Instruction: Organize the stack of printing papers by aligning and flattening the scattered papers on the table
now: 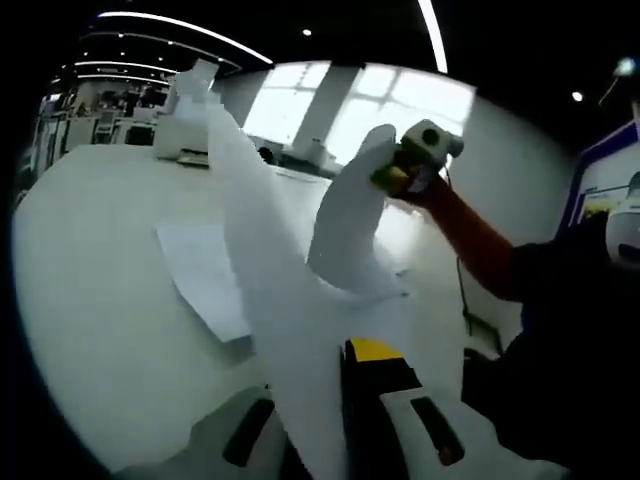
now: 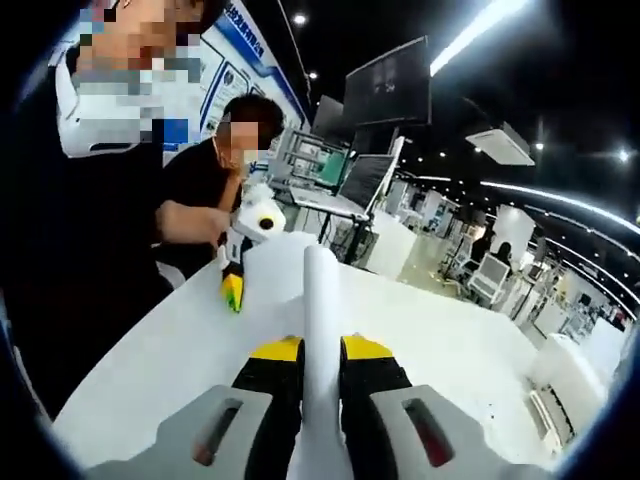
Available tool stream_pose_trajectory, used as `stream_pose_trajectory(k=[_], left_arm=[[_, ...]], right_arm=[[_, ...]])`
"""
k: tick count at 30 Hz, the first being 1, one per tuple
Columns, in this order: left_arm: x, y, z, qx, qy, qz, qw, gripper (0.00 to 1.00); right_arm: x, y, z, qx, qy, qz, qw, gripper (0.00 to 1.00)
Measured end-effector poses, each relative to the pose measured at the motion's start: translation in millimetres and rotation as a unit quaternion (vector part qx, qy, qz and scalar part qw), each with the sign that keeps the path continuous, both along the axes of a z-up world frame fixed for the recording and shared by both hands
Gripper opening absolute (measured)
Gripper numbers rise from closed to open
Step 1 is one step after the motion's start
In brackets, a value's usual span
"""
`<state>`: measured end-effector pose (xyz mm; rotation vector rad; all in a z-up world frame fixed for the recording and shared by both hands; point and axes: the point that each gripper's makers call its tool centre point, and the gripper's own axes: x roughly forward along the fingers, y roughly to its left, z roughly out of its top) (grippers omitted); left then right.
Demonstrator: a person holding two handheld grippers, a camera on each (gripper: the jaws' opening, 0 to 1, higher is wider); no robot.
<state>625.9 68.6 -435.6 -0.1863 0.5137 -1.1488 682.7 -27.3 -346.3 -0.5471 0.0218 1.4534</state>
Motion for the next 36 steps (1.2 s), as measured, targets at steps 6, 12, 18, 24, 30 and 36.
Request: stream_pose_trajectory(k=[6, 12, 18, 24, 30, 36], left_arm=[[0.6, -1.4, 3.0, -0.005, -0.005, 0.000, 1.0000, 0.08], [-1.8, -5.6, 1.8, -0.005, -0.005, -0.005, 1.0000, 0.09], [-3.1, -9.3, 1.8, -0.016, -0.002, -0.007, 0.9998, 0.10], [-1.9, -10.0, 3.1, -0.023, -0.003, -0.006, 0.9997, 0.13], [-3.6, -12.2, 5.8, -0.033, -0.005, -0.008, 0.9994, 0.16], [-2.1, -11.6, 1.9, -0.032, -0.001, -0.008, 0.9994, 0.17]], right_arm=[[0.5, 16.9, -6.9, -0.019, -0.029, 0.000, 0.9994, 0.10], [1.2, 30.6, -14.9, -0.040, -0.059, -0.008, 0.9974, 0.10], [-2.1, 42.5, -18.4, -0.027, -0.062, -0.014, 0.9976, 0.10], [-3.5, 48.7, -21.5, -0.021, -0.059, -0.013, 0.9979, 0.10], [-7.0, 58.1, -30.1, -0.032, -0.068, -0.001, 0.9972, 0.10], [-19.2, 69.9, -34.0, -0.034, -0.069, 0.017, 0.9969, 0.10]])
